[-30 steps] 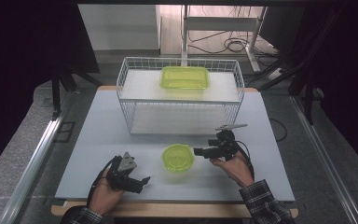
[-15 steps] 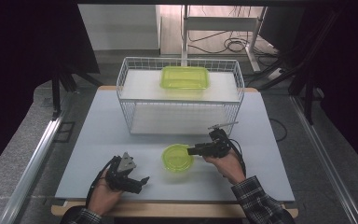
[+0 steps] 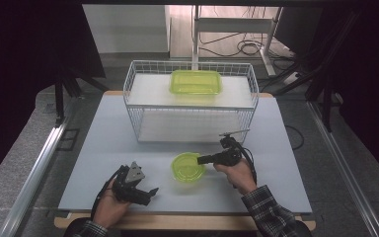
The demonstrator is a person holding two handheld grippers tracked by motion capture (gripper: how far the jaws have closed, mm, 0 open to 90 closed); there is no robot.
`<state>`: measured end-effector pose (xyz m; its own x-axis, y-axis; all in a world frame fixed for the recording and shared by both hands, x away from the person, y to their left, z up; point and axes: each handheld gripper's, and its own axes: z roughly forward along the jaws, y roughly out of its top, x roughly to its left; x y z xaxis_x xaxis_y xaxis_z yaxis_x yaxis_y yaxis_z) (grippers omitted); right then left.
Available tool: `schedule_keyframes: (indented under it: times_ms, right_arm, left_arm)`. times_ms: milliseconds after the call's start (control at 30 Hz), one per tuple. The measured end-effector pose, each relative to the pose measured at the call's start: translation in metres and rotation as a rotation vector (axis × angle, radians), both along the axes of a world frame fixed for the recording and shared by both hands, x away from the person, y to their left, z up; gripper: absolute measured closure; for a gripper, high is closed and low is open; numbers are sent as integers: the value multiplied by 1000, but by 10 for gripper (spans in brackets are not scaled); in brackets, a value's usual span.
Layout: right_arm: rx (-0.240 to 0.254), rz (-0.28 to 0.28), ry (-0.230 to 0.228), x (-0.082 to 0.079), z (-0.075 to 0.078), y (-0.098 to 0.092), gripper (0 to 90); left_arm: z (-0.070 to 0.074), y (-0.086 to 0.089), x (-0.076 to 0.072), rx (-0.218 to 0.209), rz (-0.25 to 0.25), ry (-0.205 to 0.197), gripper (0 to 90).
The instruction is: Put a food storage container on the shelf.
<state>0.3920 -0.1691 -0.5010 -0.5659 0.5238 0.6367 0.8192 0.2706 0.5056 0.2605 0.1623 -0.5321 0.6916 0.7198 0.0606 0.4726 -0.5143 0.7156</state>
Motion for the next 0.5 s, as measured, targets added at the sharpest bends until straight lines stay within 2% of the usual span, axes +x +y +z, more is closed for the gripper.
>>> schedule_keyframes:
  times_ms: [67,167,333,500]
  right_arm:
    - [15,7,18,0,0,0,796]
    - [29,12,37,-1,2,2,805]
    - [23,18,25,-3,7,3,809]
    - [50,10,24,-5,13,0,809]
  left_arm:
    - [0,0,0,1,0,0,57]
    - [0,0,0,-1,-1,-2,57]
    - [0,0,0,-3,0,-4,58]
    - [1,1,0,-10,1,-5,59]
